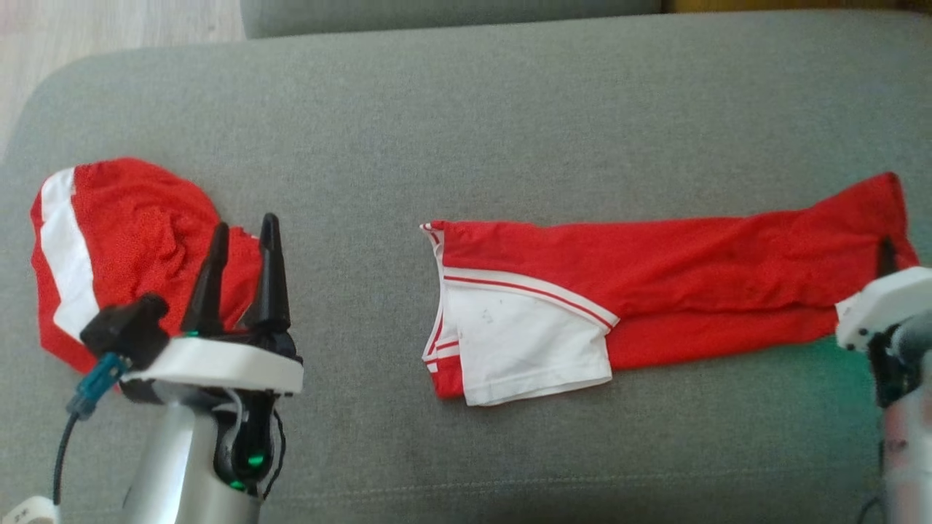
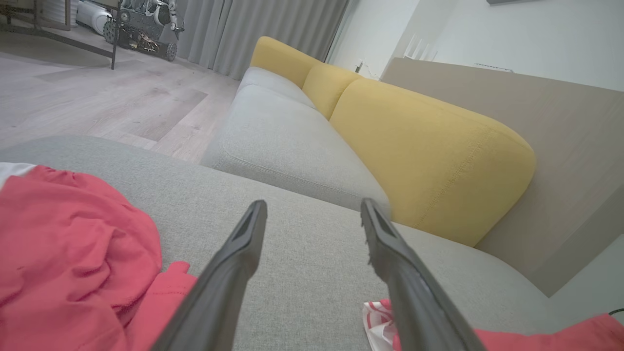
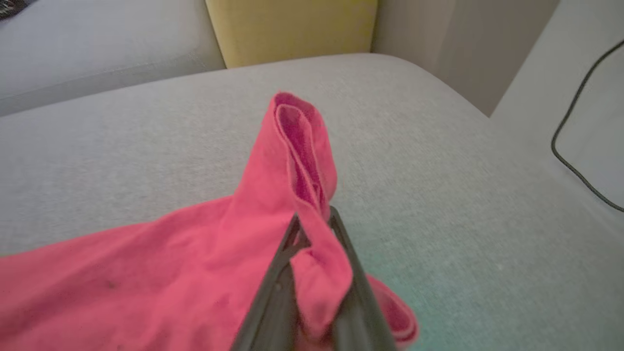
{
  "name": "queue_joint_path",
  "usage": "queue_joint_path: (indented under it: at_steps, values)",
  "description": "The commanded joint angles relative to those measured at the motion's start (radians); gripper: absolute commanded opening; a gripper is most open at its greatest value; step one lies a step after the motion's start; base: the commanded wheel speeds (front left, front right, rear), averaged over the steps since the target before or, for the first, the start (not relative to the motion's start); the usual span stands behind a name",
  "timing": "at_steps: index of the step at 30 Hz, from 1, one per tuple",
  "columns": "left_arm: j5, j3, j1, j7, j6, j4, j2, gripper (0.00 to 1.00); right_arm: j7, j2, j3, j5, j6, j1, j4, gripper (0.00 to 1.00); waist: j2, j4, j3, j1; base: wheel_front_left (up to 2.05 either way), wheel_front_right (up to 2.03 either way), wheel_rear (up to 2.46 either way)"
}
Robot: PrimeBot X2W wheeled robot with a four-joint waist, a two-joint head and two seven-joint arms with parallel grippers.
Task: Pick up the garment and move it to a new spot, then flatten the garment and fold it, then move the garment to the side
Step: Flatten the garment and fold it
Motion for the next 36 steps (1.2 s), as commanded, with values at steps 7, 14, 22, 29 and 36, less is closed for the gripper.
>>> queue_joint_path:
  at_steps: [7,14,22,29,36]
  values:
    - [-0.022,0.025,0.006,-0.008,0.009,-0.018,0.005,1.0,0.064,0.075,0.145,0.054,-0.001,-0.018,-0.152,0.0,0.0,-0.023,-0.063,0.0,0.0,0.0,0.0]
    - [-0.047,0.004,0.03,-0.008,0.03,-0.027,0.005,1.0,0.175,0.137,0.379,0.294,-0.001,0.047,-0.395,0.0,0.0,-0.039,-0.088,0.0,0.0,0.0,0.0]
    - [-0.053,-0.011,0.025,-0.008,0.033,-0.028,0.005,1.0,0.154,0.139,0.692,0.651,-0.001,0.124,-0.53,0.0,0.0,-0.025,-0.077,0.0,0.0,0.0,0.0]
    - [-0.065,-0.024,0.013,-0.008,0.033,-0.024,0.005,1.0,0.044,0.139,0.853,0.771,-0.001,0.105,-0.46,0.0,0.0,0.008,-0.054,0.0,0.0,0.0,0.0]
    - [-0.074,-0.031,0.003,-0.008,0.029,-0.016,0.005,1.0,-0.097,0.139,1.025,0.843,-0.001,0.052,-0.297,0.0,0.0,0.054,-0.027,0.0,0.0,0.0,0.0]
